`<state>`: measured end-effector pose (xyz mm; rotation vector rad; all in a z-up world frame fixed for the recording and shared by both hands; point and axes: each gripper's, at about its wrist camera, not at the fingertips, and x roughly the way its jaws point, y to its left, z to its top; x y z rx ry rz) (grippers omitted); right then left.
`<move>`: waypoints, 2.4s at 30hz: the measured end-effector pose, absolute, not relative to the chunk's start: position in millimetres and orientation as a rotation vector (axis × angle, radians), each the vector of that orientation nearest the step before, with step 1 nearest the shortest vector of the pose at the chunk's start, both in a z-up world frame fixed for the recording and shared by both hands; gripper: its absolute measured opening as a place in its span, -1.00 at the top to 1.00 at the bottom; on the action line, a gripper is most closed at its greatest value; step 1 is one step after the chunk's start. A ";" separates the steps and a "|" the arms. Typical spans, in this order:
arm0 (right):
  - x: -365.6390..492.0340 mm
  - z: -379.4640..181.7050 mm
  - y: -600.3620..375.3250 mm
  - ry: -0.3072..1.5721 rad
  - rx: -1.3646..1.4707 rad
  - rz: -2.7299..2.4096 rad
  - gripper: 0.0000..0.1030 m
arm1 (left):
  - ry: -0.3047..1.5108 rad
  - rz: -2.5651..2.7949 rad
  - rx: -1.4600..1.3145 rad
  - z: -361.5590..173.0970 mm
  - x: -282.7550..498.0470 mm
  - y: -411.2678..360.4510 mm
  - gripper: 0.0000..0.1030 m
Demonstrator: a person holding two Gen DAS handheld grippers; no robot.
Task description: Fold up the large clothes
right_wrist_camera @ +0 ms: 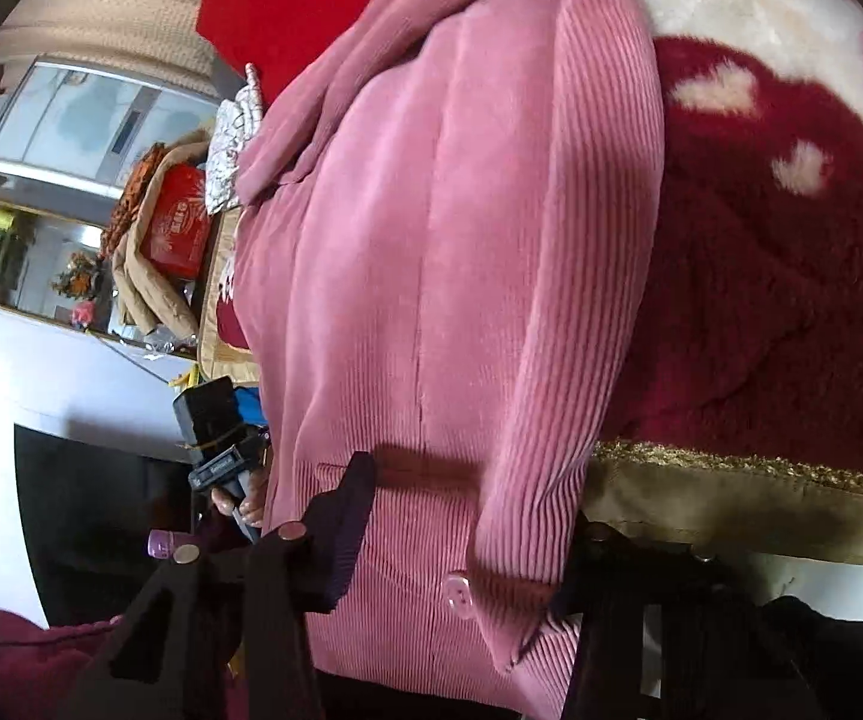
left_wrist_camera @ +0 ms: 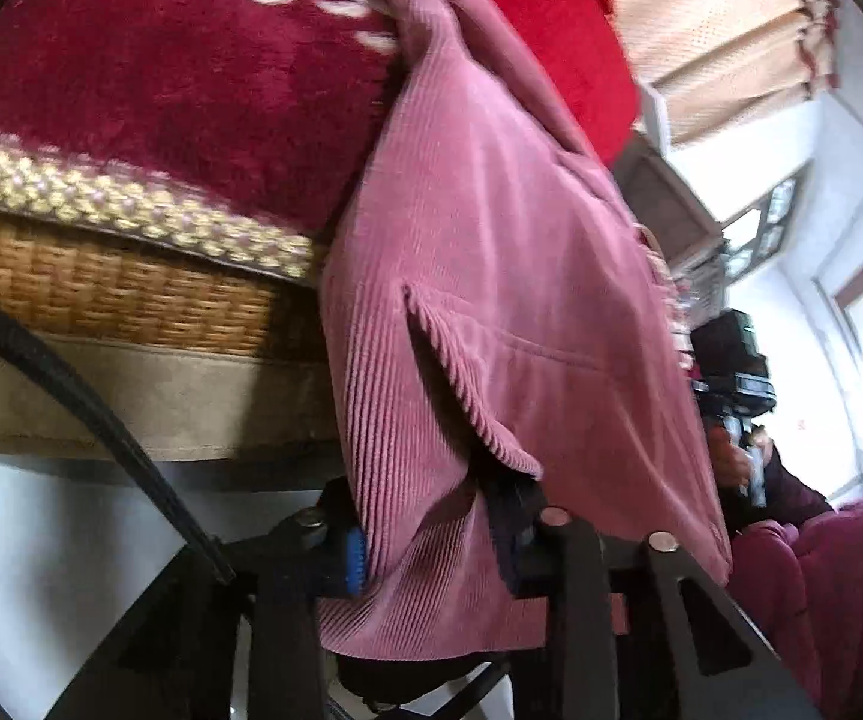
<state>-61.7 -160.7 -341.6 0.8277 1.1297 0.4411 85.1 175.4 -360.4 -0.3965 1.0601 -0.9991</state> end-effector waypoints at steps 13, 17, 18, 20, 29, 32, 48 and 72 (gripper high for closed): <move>-57.9 -293.5 -164.3 0.935 0.800 0.552 0.68 | 0.922 -1.015 -0.364 -300.6 74.2 164.4 0.86; -54.2 -285.2 -164.8 0.888 0.827 0.584 0.69 | 0.854 -1.030 -0.351 -261.9 70.1 169.0 0.86; -51.3 -279.5 -164.4 0.867 0.832 0.589 0.69 | 0.845 -1.029 -0.344 -255.4 70.3 169.4 0.86; -46.5 -268.9 -167.9 0.821 0.844 0.599 0.69 | 0.827 -1.022 -0.330 -238.7 74.4 166.5 0.86; 5.3 -241.5 -192.4 0.721 0.870 0.579 0.71 | 0.782 -0.999 -0.308 -180.5 113.8 152.9 0.86; 13.2 -241.5 -200.3 0.714 0.888 0.582 0.71 | 0.763 -0.997 -0.299 -168.5 120.8 147.7 0.86; 93.1 -303.0 -345.0 0.526 1.400 0.157 0.53 | 0.960 -0.446 -0.337 -158.6 339.0 82.3 -0.18; 171.9 -270.7 -309.3 0.697 1.006 0.012 -0.29 | 0.991 -0.157 0.069 -182.4 354.9 1.9 -0.63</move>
